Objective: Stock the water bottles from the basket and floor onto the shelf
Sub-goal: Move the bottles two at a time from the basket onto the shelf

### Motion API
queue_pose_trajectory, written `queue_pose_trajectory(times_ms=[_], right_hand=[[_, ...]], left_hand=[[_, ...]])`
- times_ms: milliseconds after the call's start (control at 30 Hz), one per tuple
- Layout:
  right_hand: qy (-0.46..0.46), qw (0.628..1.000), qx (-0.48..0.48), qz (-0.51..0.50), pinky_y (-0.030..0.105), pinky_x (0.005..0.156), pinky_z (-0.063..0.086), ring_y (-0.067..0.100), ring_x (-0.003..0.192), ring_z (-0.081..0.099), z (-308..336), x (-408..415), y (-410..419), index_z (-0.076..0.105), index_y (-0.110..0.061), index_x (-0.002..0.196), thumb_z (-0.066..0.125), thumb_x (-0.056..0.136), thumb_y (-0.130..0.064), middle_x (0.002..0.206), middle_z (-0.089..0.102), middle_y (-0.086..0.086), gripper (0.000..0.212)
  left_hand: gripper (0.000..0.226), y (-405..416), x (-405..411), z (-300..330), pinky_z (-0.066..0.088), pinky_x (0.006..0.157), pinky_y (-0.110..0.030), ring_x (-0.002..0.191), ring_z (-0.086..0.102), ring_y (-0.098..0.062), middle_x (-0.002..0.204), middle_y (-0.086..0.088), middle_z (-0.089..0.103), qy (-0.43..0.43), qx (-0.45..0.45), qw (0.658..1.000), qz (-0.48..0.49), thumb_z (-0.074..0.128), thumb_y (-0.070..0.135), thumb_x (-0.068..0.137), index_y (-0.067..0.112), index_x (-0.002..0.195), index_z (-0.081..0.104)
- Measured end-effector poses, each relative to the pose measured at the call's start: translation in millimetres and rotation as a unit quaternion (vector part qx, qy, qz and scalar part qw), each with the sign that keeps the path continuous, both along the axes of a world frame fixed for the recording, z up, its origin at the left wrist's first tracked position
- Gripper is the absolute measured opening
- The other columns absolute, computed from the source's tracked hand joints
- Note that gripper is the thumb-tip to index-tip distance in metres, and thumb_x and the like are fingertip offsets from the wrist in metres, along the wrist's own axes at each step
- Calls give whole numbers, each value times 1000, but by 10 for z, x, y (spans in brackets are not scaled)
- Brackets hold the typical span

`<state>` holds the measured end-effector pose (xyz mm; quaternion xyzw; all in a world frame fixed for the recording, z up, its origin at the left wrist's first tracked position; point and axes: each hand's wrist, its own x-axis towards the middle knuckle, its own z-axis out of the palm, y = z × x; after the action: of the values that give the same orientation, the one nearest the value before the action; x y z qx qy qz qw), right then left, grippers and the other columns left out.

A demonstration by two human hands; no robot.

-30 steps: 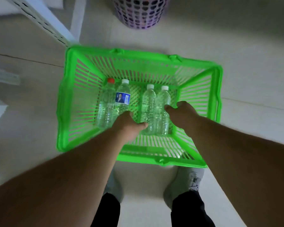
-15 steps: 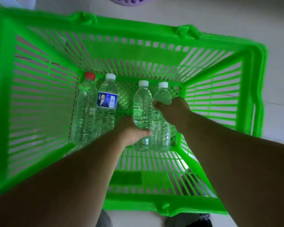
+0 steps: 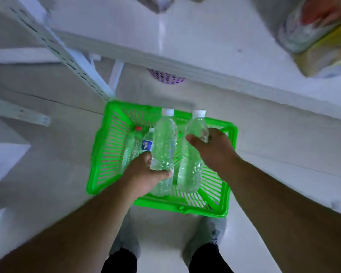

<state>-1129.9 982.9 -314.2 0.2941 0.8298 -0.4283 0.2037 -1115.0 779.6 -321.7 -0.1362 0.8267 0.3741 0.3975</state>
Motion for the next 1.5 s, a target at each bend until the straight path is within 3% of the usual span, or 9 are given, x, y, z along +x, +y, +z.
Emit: queue_pose_trajectory(times_ms=[200, 300, 433, 733, 967, 1067, 1233, 1367, 1500], right_hand=[[98, 995, -10, 26, 9, 51, 35, 4, 67, 56, 2194, 86, -136, 64, -18, 99, 71, 85, -51, 74, 62, -10, 37], [171, 985, -16, 14, 17, 66, 45, 4, 82, 66, 3190, 260, -238, 65, -22, 103, 70, 86, -50, 88, 72, -10, 33], [247, 967, -57, -14, 36, 85, 56, 7, 92, 70, 4433, 598, -447, 65, -24, 110, 74, 86, -42, 98, 75, -8, 31], [361, 929, -49, -70, 29, 83, 57, 0, 91, 71, 6414, 1418, -874, 69, -26, 111, 79, 82, -39, 98, 76, -11, 33], [420, 902, -46, -88, 23, 76, 55, 0, 86, 72, 7122, 1744, -877, 71, -25, 107, 80, 81, -39, 93, 77, -11, 31], [432, 896, -44, -89, 15, 69, 50, -2, 83, 71, 7259, 1828, -800, 70, -26, 105, 79, 81, -41, 91, 76, -12, 30], [444, 890, -52, -88, 19, 71, 48, -2, 83, 69, 7388, 1870, -551, 70, -29, 104, 78, 81, -46, 90, 75, -14, 29], [443, 892, -47, -77, 23, 74, 52, -1, 87, 70, 7431, 1822, -225, 69, -31, 107, 76, 81, -50, 95, 75, -14, 33], [434, 895, -75, -73, 30, 81, 57, 1, 88, 71, 7460, 1702, 160, 68, -30, 108, 76, 82, -48, 97, 76, -13, 32]], left_hand=[[41, -238, 81, 1967, 54, 77, -27, 84, 71, -4, 91, 6, 76, 61, 101, 992, 36, 88, 19, 64, 18, 97, 64], [36, -388, 184, 2942, 48, 70, -12, 79, 68, 6, 89, 7, 75, 94, 148, 984, 26, 83, 0, 73, 17, 99, 64], [43, -641, 383, 4047, 49, 74, -10, 88, 68, 2, 97, 9, 75, 160, 162, 974, -23, 84, 10, 73, 24, 108, 66], [41, -951, 911, 5878, 48, 81, -17, 96, 66, 4, 102, 21, 73, 264, 214, 939, -61, 86, 17, 74, 31, 107, 65], [49, -923, 1171, 6485, 53, 97, -38, 102, 68, -6, 105, 18, 74, 327, 232, 914, -61, 88, 29, 68, 35, 111, 65], [47, -796, 1248, 6638, 53, 94, -31, 98, 68, 1, 102, 20, 74, 343, 243, 906, -49, 88, 24, 71, 31, 112, 65], [41, -509, 1286, 6817, 54, 87, -27, 91, 68, 3, 96, 19, 75, 363, 243, 899, -34, 87, 20, 70, 31, 104, 67], [39, -201, 1296, 6894, 49, 74, -11, 86, 67, 8, 94, 23, 74, 361, 255, 896, -34, 84, 11, 75, 28, 105, 66], [39, 169, 1246, 6931, 47, 68, -4, 86, 68, 5, 94, 12, 77, 357, 256, 898, -16, 82, 5, 76, 24, 106, 66]])
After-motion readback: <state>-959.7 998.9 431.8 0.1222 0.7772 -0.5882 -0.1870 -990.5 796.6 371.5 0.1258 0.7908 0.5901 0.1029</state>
